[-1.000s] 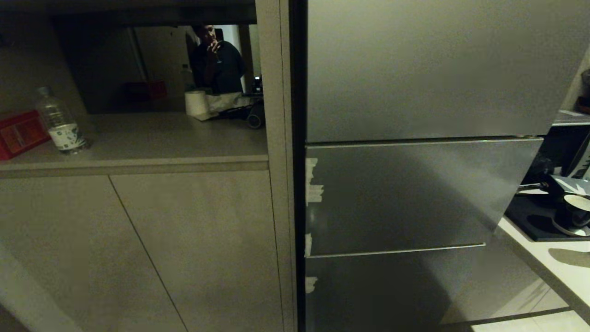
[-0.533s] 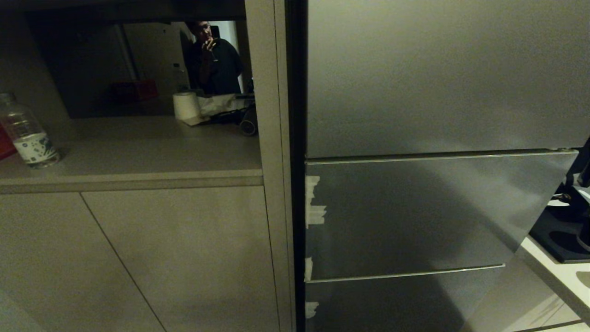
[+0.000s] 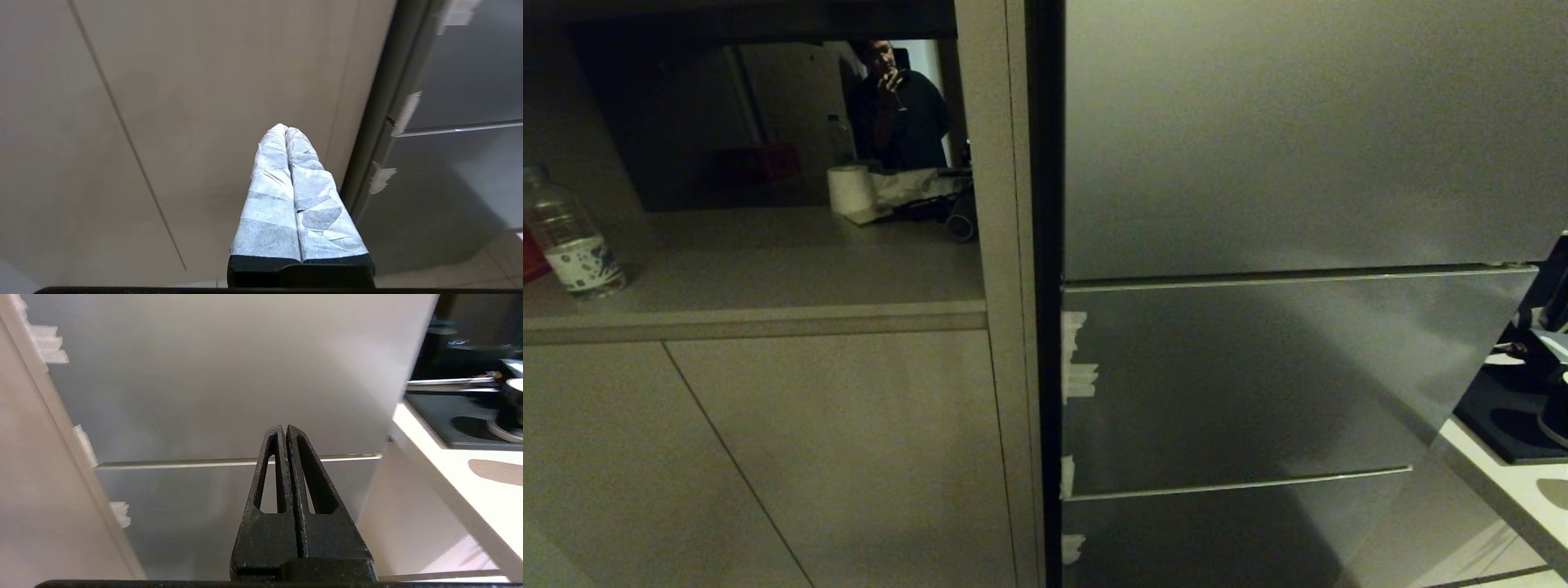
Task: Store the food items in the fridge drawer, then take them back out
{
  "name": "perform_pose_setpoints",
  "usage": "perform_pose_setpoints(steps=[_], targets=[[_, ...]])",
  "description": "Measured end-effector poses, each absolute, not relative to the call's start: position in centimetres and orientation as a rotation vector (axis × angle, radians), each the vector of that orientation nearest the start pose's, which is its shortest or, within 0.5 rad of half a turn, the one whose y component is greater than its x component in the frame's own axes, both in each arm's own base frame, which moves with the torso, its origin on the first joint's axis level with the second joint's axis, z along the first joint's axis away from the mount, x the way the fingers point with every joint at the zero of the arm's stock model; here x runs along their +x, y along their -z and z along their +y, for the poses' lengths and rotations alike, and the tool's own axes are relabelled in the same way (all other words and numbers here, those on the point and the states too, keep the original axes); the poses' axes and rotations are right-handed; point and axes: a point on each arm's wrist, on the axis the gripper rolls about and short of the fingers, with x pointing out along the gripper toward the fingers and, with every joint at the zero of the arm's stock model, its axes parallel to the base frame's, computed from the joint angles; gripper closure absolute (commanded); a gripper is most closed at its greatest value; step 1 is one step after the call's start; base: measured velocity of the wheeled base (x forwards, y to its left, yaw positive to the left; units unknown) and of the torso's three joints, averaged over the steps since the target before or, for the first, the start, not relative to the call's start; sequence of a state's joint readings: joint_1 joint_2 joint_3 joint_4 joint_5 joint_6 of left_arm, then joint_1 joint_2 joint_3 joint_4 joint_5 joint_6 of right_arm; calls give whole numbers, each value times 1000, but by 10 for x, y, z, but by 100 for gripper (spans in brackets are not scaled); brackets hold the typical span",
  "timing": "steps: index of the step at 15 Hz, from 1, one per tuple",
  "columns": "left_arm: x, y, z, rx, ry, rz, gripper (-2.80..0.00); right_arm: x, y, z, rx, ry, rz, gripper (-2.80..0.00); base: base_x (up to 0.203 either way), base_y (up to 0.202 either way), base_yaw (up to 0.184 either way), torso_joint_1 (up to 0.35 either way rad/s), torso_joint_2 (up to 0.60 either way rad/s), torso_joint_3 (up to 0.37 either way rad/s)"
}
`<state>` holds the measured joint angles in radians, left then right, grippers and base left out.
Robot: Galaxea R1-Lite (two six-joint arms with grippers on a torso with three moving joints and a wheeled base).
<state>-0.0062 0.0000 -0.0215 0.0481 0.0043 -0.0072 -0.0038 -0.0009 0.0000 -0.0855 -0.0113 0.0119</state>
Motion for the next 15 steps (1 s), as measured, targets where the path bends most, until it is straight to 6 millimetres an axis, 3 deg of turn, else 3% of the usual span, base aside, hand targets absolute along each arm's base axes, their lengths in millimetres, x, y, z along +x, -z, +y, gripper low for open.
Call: perform_pose_setpoints(steps=[12,15], targets=[[-24,-77,0,-7,2,26,0,-23,-84,0,14,13,-86,0,0,7,-160,3,2,3],[-24,-77,0,-7,2,26,0,-23,-84,0,14,15,-86,0,0,2,-30,0,2,2]])
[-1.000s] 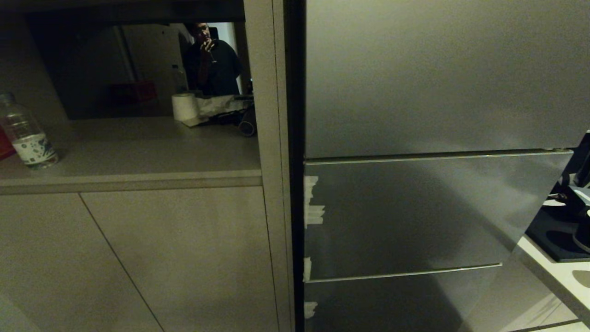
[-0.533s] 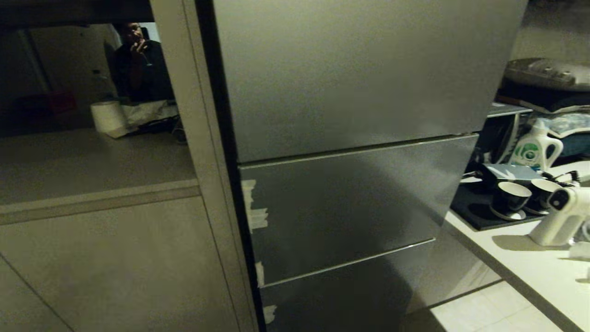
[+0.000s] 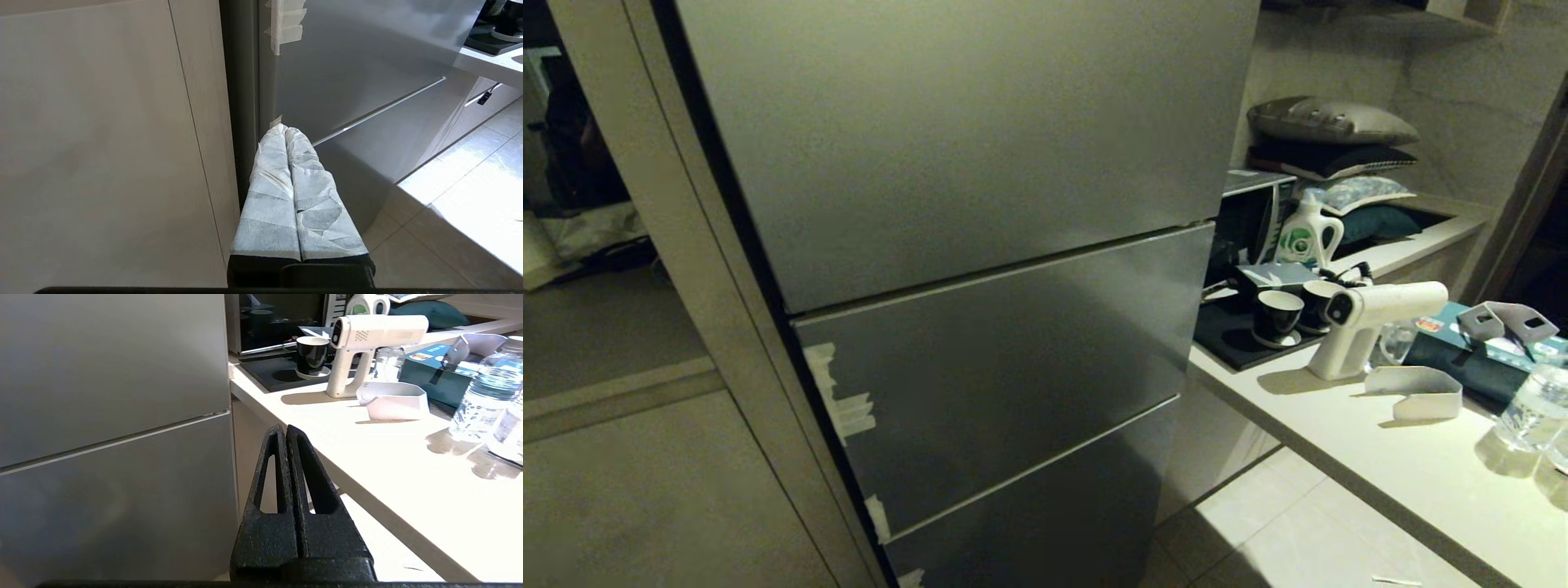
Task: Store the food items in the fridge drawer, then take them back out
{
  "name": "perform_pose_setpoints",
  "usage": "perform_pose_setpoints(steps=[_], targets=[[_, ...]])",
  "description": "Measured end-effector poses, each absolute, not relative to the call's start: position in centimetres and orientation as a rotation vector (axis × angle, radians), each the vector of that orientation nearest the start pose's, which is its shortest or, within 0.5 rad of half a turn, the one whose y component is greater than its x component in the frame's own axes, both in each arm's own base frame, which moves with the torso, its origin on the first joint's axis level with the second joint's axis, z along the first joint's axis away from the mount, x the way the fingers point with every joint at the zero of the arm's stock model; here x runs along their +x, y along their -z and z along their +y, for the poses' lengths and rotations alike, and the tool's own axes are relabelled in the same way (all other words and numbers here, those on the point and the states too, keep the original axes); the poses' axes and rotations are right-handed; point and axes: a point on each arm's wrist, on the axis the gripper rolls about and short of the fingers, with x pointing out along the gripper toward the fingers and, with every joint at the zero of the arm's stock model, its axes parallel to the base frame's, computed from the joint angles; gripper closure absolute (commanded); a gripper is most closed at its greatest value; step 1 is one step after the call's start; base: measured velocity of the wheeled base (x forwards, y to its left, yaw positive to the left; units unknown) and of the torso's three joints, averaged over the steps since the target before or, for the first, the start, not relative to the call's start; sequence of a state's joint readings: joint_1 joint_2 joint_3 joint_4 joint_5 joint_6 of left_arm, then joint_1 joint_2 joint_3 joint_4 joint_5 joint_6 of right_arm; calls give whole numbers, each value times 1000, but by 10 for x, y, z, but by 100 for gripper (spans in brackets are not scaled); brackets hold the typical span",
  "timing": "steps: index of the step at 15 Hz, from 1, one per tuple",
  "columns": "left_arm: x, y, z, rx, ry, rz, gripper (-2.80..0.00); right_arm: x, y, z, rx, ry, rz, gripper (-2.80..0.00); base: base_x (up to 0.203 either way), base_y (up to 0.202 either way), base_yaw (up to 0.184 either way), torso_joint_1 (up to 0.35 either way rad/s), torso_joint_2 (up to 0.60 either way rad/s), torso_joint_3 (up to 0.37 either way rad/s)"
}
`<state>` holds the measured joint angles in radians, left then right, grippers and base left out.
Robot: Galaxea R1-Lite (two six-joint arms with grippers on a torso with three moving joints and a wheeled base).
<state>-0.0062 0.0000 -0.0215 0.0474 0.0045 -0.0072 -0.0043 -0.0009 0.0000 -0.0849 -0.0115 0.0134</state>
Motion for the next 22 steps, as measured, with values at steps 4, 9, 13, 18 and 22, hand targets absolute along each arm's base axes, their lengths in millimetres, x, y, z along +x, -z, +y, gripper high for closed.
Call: perform_pose_setpoints(steps=[4,9,13,18,22], targets=[[-24,-77,0,-7,1,26,0,-23,-84,0,14,14,-85,0,0,0,0,0,0,0],[-24,-77,0,-7,2,26,0,-23,-84,0,14,14,-87,0,-1,12,1,1,1,0],[-24,-77,0,-7,3,26,0,-23,-84,0,14,15,-86,0,-1,171,-1,5,2,3],[-24,-76,0,-7,2,27,0,-23,-84,0,14,14,-86,0,0,195,-1,0,2,5],[-24,-76,0,-7,2,27,0,-23,-84,0,14,14,-86,0,0,196,-1,-1,0,3]])
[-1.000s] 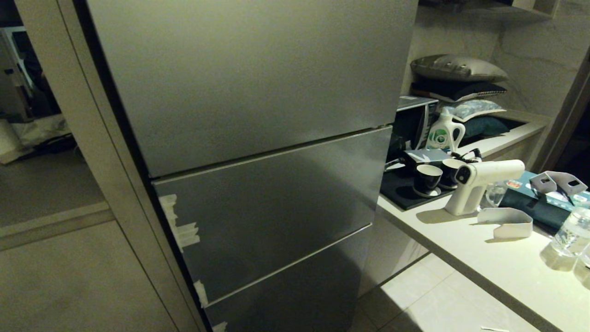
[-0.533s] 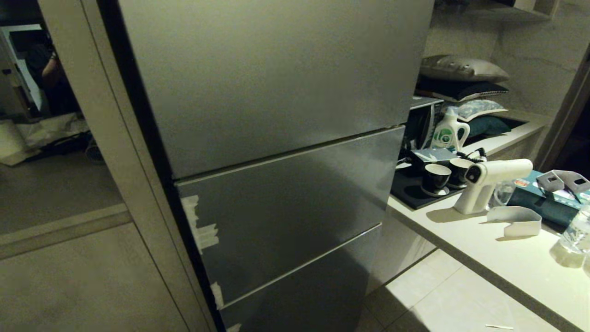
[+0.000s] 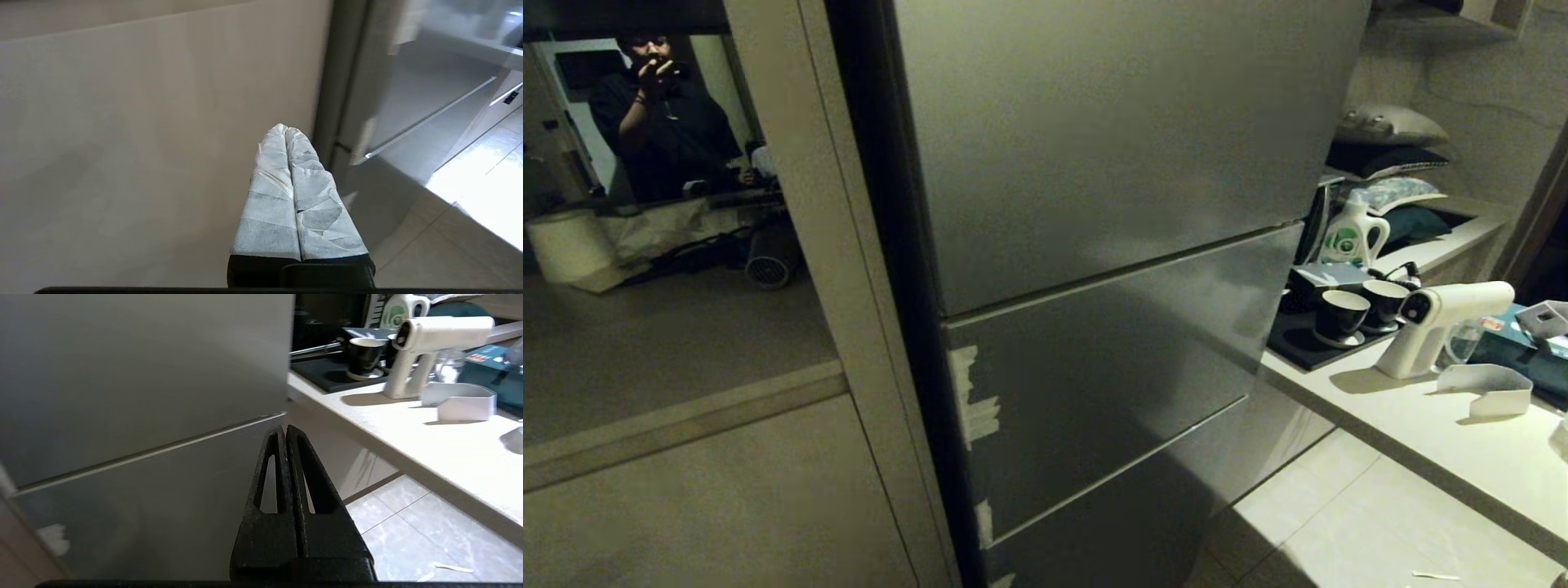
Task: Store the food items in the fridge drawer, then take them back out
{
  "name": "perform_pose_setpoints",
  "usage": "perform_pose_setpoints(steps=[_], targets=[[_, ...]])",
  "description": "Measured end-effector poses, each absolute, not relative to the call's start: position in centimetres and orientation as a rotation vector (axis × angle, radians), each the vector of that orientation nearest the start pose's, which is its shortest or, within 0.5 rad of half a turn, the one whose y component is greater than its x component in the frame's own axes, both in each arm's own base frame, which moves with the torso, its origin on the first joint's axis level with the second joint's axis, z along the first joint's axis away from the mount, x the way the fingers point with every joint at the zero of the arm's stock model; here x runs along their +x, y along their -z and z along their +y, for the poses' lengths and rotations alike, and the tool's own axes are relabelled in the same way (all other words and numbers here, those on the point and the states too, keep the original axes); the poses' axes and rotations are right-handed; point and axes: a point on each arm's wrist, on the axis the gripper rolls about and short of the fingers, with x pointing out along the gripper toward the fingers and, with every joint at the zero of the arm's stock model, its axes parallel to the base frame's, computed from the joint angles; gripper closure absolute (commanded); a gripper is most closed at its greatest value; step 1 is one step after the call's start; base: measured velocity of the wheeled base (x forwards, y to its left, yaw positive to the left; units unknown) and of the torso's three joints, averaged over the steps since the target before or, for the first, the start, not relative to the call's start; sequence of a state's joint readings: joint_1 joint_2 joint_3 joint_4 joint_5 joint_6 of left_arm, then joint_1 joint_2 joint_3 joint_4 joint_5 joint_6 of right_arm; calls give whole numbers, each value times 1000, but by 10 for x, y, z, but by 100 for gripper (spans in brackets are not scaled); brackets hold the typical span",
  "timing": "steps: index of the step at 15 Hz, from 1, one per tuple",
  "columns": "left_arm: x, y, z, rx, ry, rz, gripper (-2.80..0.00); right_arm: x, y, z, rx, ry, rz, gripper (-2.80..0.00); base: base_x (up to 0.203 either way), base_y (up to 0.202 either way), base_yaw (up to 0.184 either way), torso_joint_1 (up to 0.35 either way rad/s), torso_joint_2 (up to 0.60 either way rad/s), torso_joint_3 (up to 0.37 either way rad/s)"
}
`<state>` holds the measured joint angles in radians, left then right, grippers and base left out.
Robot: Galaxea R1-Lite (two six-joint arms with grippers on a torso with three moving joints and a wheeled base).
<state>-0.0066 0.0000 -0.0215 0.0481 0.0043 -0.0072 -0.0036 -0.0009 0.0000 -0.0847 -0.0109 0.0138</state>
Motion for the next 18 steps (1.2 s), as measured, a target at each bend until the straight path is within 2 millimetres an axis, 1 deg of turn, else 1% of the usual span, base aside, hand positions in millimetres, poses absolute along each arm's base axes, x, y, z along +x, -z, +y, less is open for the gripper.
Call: perform_pose_setpoints(steps=[4,12,18], targets=[[-24,-76,0,-7,2,27,0,-23,-84,0,14,14,-86,0,0,167,-2,3,3,2],[-24,-77,0,-7,1,26,0,-23,-84,0,14,15,-86,0,0,0,0,0,0,0],[-24,-77,0,-7,1,26,0,-23,-84,0,13,14,-86,0,-181,0,2,3,1,2]])
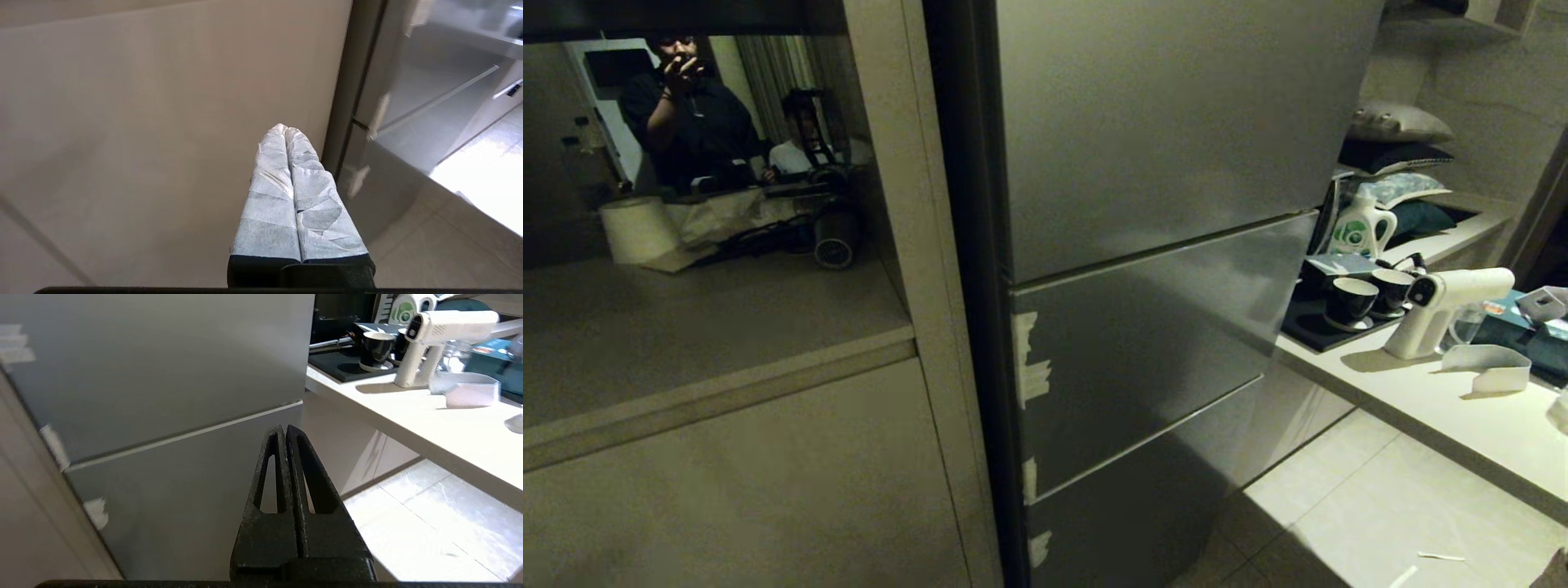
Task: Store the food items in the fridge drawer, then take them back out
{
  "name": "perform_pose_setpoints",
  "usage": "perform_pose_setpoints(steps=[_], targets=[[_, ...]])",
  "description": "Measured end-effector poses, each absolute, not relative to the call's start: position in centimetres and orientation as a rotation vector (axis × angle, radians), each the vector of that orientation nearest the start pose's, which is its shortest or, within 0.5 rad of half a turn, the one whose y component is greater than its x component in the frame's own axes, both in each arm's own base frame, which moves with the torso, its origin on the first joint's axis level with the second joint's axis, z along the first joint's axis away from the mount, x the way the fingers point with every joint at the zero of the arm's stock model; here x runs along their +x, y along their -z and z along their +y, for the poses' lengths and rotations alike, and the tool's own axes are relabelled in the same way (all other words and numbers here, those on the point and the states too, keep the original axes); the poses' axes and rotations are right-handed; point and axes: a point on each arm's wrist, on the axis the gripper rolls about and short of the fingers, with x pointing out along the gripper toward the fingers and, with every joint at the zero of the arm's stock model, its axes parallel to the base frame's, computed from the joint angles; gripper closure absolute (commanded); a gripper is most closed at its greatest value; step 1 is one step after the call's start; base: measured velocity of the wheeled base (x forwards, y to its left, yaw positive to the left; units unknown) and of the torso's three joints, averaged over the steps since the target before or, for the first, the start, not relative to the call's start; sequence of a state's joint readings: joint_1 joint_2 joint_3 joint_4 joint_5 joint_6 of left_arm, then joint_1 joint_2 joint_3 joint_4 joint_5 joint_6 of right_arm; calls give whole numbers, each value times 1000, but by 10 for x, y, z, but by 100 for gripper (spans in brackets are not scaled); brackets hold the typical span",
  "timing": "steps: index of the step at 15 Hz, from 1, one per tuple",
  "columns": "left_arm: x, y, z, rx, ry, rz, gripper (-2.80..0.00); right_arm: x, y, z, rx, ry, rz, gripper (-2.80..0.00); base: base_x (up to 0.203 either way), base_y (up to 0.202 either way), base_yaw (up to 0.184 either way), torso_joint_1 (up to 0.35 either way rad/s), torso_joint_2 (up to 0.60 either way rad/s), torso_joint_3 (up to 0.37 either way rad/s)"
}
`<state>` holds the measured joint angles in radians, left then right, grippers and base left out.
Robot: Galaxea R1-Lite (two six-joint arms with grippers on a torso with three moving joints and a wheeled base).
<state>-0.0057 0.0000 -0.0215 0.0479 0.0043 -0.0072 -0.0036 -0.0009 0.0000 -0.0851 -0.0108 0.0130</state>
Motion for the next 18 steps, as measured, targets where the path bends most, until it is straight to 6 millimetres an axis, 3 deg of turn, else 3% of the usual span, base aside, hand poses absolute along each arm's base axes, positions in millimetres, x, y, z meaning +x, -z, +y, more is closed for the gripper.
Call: perform_pose_setpoints(steps=[7,11,14,18], targets=[[-26,-81,0,22,10,18,0,-23,-84,0,14,14,-86,0,-42,0,0,-2,0,1],[-29,-124,-2,9,101,-42,0,-23,-84,0,15,14,-86,0,0,0,0,0,0,0],[0,-153,-3,-32,191,80,0,-23,-84,0,15,13,-86,0,0,0,0,0,0,0],[72,-173,-10,-70,276,232,0,-23,-84,0,14,15,-86,0,0,0,0,0,0,0]])
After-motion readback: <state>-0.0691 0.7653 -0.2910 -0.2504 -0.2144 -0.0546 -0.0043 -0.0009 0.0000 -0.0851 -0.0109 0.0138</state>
